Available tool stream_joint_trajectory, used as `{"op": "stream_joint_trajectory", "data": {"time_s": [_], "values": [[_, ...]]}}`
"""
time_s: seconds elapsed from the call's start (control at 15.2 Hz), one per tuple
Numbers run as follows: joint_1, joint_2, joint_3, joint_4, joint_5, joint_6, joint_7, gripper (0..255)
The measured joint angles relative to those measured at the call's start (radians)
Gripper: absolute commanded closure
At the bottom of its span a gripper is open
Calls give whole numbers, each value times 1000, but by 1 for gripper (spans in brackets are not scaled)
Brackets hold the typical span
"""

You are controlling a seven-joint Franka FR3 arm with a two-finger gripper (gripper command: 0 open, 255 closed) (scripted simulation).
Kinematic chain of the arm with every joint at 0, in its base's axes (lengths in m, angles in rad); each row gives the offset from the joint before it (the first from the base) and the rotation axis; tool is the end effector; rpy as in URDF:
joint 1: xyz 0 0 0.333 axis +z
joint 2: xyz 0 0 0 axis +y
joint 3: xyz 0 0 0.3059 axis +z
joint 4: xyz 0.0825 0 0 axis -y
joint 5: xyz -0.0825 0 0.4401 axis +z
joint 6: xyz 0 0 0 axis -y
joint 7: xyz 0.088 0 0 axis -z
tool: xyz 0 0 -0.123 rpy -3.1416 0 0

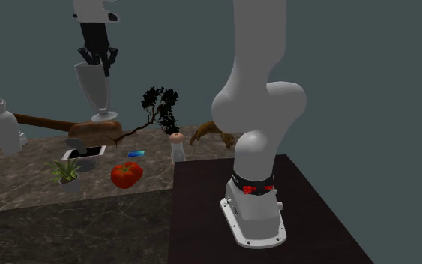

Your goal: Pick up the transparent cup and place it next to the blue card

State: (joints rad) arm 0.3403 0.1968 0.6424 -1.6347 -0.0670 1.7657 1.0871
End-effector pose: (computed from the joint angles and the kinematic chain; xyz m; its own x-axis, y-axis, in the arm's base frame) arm 0.3923 0.5336 0.4786 0.9935 -0.0979 -0.0582 -0.0981 -0.9952 -0.0012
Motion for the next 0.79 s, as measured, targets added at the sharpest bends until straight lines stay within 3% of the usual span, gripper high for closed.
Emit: {"op": "stream_joint_trajectory", "data": {"time_s": [0.2, 0.79], "values": [[23, 56, -1, 34, -34, 12, 28, 255], [31, 90, -7, -49, -56, 123, 45, 255]]}}
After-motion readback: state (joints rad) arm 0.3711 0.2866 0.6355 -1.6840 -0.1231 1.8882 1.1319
